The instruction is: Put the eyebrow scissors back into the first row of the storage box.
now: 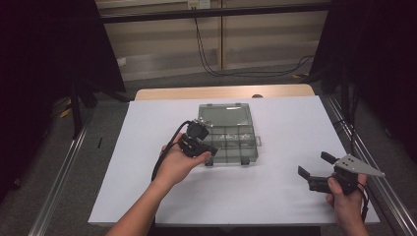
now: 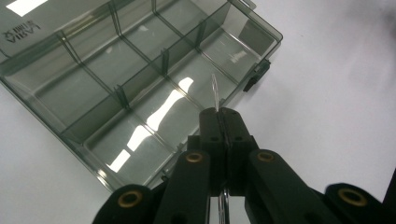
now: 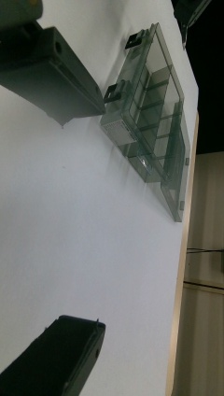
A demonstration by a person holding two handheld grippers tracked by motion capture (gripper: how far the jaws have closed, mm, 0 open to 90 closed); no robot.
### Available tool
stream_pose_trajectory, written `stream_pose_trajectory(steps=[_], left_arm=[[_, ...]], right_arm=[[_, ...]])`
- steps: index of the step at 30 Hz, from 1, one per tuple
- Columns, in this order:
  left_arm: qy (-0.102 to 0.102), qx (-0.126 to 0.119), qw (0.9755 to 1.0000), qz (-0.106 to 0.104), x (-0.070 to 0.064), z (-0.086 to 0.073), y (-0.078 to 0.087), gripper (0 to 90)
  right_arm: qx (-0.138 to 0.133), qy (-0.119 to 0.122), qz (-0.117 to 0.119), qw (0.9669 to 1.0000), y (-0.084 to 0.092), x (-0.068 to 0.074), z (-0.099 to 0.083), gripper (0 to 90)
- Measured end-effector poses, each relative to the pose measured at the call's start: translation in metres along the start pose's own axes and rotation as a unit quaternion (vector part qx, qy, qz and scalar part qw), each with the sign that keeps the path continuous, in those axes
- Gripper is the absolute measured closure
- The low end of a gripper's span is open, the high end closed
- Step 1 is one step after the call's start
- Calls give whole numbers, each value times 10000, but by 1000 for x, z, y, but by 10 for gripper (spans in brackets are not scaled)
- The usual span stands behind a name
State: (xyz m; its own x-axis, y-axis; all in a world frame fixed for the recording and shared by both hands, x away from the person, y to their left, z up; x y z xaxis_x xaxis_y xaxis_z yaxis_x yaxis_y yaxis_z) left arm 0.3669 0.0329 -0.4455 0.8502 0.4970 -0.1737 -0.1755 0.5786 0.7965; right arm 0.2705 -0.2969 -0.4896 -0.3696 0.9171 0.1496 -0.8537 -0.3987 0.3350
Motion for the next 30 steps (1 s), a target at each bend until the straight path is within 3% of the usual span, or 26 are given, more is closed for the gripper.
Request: stream_pose_trajectory(steps=[14, 17, 21, 22, 23, 24, 30], left_arm=[[-76, -53, 9999, 69, 11, 18, 3, 894], [25, -143, 9999, 72, 14, 22, 3, 893], [-40, -127, 9999, 53, 18, 25, 2, 893], [45, -196, 9998, 62, 18, 27, 1, 894], [-54, -117, 9999, 57, 21, 26, 1, 894], [49, -164, 9998, 80, 20, 28, 0, 894], [5, -137, 9999, 87, 26, 31, -3, 893]], right_arm=[[3, 20, -2, 10000, 0, 0, 0, 0], [2, 28, -2, 10000, 0, 0, 0, 0], [8, 21, -5, 10000, 0, 0, -1, 0], [9, 23, -7, 10000, 0, 0, -1, 0], [5, 35, -5, 10000, 0, -1, -1, 0], [9, 23, -6, 10000, 0, 0, -1, 0], [10, 23, -7, 10000, 0, 0, -1, 0]])
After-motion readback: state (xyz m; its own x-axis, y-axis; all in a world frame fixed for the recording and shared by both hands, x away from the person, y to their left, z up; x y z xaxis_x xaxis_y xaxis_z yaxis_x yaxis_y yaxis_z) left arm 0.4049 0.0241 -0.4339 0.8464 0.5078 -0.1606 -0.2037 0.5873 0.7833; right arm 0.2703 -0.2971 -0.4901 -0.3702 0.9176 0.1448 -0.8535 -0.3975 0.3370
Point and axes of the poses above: each handheld gripper's, and its own axes: y roughly backward along the jaws, z roughly out of its top, x roughly to its left, the point moved 7 cm from there along -y, roughly forward along the jaws, and after that the axes turned 4 degrees about -y, right-handed, at the moved point
